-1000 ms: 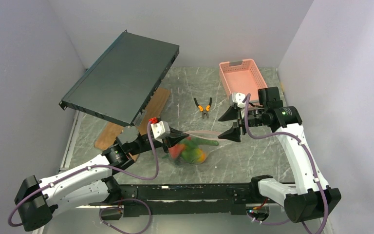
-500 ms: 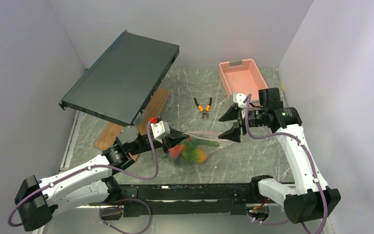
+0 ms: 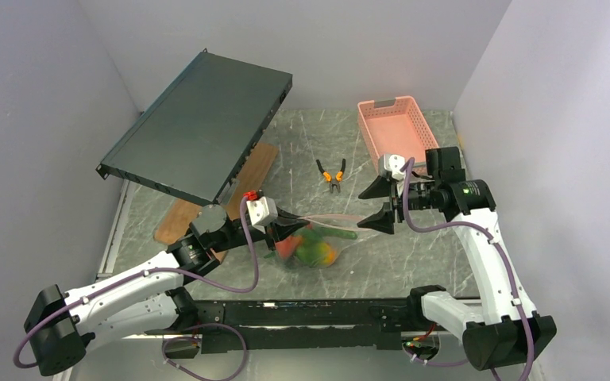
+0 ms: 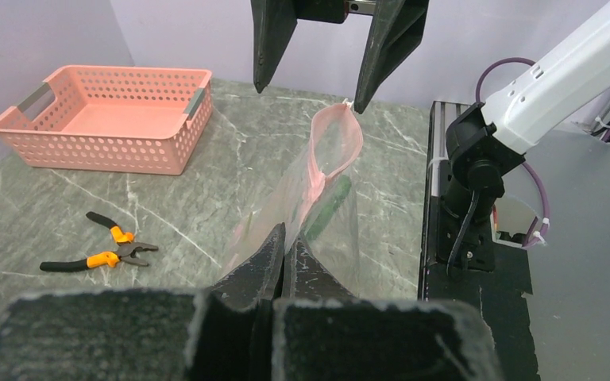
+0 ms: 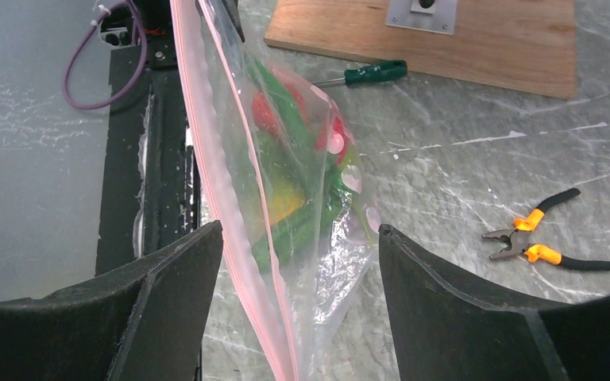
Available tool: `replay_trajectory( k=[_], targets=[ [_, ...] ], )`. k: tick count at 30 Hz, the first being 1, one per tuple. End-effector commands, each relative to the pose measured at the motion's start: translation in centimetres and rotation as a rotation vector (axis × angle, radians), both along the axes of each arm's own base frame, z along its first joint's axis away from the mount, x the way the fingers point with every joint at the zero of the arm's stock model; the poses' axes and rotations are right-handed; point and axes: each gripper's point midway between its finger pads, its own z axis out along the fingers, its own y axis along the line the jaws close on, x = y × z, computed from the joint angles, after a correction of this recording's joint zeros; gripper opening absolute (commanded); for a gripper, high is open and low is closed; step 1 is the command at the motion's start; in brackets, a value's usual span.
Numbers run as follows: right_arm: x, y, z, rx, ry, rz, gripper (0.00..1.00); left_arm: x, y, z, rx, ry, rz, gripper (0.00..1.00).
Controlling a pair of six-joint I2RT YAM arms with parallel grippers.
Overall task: Open the zip-top bag and remove the fake food
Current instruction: Open the zipper of the food storage bag at the center of the board.
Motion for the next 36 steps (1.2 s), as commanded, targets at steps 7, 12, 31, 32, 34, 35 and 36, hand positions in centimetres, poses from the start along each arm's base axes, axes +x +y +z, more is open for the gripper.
replay_trajectory(
  k=[7, 12, 31, 32, 34, 35, 36],
  targets=[
    [-0.3, 0.2, 1.4, 0.053, -0.048, 0.02, 0.74, -0.5, -0.3, 2.7, -0.06, -0.041, -0.034, 0.0],
    [-0.3, 0.1, 1.7, 0.054, -0.055, 0.02, 0.74, -0.5, -0.4, 2.8, -0.058, -0.042, -0.038, 0.0],
    [-0.4, 0.0, 2.2, 0.047, -0.057, 0.015, 0.73, -0.6, -0.7, 2.8, -0.058, -0.042, -0.054, 0.0],
    [-0.4, 0.0, 2.3, 0.049, -0.06, 0.017, 0.73, -0.6, -0.7, 2.8, -0.058, -0.042, -0.056, 0.0],
    [-0.4, 0.0, 2.2, 0.048, -0.056, 0.016, 0.73, -0.6, -0.7, 2.7, -0.055, -0.041, -0.055, 0.0],
    [-0.4, 0.0, 2.2, 0.049, -0.055, 0.017, 0.73, -0.6, -0.7, 2.8, -0.054, -0.041, -0.056, 0.0],
    [-0.4, 0.0, 2.2, 0.05, -0.055, 0.017, 0.73, -0.6, -0.7, 2.8, -0.054, -0.041, -0.056, 0.0]
  ],
)
